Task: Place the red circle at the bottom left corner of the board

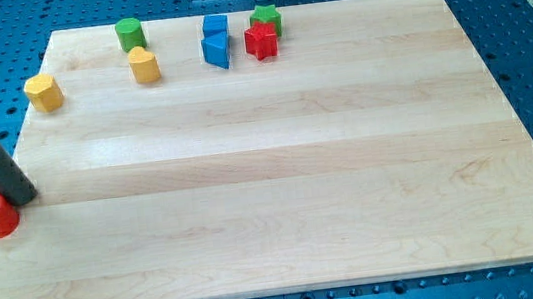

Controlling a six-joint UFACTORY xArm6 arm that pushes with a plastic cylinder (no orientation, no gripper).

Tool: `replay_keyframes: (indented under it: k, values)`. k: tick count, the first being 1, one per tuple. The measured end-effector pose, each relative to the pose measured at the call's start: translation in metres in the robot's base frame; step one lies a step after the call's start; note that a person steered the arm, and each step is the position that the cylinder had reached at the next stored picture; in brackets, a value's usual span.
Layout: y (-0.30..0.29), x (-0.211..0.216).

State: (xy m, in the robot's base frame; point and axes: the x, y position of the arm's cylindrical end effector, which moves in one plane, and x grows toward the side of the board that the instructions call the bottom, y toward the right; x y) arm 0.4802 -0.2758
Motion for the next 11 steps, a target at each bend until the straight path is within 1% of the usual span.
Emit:
replay_keyframes:
  k: [1,2,3,4,5,6,8,9,10,11]
  values:
    - [-0.014,-0.01]
    - [-0.029,-0.006]
    - [-0.025,0.026]
    - [0.002,0.037]
    - [0.028,0.039]
    - [0.032,0.039]
    - [0.01,0.039]
    - [-0.005,0.053]
    - [-0.009,0.077]
    - [-0.004,0.07]
